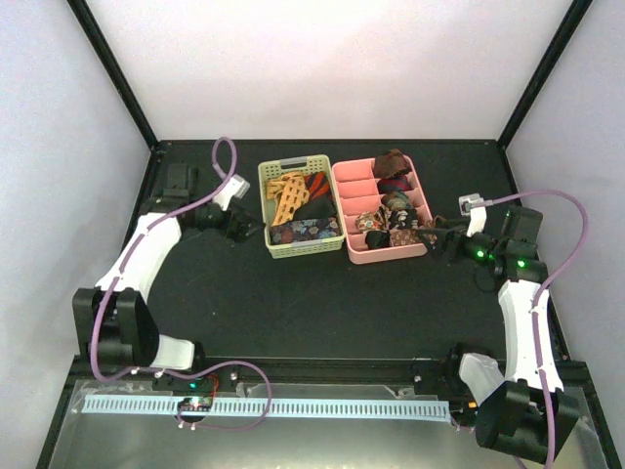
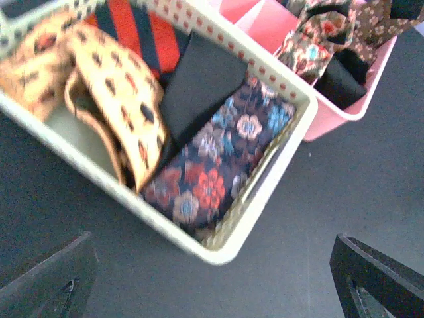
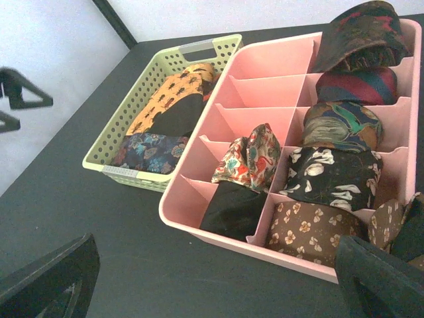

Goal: Roll the ties
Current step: Pick up the tie from the bin.

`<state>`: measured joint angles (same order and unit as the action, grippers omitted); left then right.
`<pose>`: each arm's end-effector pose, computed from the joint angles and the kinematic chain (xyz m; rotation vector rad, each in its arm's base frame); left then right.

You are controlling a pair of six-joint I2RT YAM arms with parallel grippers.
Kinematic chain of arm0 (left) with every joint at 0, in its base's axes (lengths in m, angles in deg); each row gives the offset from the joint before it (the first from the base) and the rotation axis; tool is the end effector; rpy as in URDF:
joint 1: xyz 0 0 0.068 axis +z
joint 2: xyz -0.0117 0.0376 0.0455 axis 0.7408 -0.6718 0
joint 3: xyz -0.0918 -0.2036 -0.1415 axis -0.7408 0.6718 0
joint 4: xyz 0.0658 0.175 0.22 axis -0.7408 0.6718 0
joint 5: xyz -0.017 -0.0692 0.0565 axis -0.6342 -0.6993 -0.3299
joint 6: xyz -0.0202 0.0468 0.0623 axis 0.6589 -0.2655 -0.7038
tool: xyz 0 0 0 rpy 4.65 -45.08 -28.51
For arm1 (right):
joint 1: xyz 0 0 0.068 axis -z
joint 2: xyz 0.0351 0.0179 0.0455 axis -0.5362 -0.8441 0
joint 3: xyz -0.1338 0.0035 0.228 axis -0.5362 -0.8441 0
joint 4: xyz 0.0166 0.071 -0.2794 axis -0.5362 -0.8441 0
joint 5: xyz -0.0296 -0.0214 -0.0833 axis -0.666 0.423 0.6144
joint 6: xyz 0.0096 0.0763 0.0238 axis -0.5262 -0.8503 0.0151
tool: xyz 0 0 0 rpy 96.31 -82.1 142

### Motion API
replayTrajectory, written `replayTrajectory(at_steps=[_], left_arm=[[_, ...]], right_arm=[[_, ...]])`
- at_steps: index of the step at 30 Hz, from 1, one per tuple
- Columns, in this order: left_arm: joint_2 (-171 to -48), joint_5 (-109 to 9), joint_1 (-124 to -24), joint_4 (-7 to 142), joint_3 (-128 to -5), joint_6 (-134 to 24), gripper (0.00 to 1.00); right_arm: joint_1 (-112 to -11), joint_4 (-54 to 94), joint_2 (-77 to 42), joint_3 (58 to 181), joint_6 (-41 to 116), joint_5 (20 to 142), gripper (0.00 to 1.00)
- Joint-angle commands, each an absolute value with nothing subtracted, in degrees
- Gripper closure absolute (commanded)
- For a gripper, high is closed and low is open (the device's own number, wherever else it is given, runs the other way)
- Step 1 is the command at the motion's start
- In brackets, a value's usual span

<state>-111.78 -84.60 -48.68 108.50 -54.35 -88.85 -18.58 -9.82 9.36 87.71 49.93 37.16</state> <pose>0.3144 -0.0520 0.2308 0.7302 2.2369 -0.7730 0.2449 -0.0041 0.2540 -0.3073 2.0602 0.8132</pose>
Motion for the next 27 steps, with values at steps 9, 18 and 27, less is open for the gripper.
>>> replayTrajectory(at_steps=[9, 18, 27], left_arm=[[-137.1, -76.2, -67.0, 117.3, -81.7, -95.5, 0.01], [-150.6, -73.8, -73.0, 121.6, -91.9, -95.1, 0.07], [-157.2, -72.6, -74.0, 121.7, -96.2, -93.9, 0.15]], right_arm=[[-18.7, -9.8, 12.2, 87.5, 53.3, 34.6, 0.0], [-18.7, -10.3, 11.4, 87.8, 53.4, 34.6, 0.0], [-18.7, -10.2, 10.8, 87.9, 53.0, 34.1, 0.0]])
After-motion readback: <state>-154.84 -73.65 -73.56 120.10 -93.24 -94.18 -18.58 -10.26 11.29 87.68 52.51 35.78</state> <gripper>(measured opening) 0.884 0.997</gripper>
